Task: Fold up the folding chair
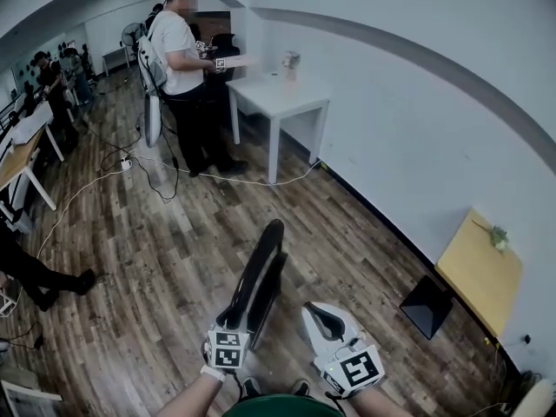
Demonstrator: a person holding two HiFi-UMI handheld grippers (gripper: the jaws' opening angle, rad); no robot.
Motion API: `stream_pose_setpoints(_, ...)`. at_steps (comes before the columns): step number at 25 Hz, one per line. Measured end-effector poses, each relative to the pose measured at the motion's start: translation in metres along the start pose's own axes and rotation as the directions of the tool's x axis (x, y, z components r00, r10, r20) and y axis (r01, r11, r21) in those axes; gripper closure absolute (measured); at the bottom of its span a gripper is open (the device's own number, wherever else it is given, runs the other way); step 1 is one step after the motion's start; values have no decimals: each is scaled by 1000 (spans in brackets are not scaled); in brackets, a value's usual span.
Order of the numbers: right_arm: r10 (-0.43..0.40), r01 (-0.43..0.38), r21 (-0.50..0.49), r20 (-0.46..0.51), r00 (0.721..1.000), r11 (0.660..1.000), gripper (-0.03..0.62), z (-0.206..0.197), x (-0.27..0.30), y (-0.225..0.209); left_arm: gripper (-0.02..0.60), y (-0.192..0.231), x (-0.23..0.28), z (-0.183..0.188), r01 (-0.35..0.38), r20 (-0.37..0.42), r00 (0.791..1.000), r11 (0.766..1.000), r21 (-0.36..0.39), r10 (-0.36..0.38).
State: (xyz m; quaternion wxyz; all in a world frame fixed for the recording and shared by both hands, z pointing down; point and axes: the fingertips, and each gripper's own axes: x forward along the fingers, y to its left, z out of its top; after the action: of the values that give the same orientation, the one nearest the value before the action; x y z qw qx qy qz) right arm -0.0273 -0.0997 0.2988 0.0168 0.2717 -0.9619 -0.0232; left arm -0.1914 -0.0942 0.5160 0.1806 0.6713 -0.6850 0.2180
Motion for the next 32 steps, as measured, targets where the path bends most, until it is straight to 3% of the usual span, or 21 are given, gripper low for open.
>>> stream_pose_setpoints(10,-1,5,-73,49,999,997,582,28,-13,2,430,-3,2,-5,9,-7,1000,1000,1,-9)
stream_pose_setpoints(32,-34,36,-49,53,998,998,582,27,-14,-12,431,-7,3,3,11,11,1000,1000,1,-11)
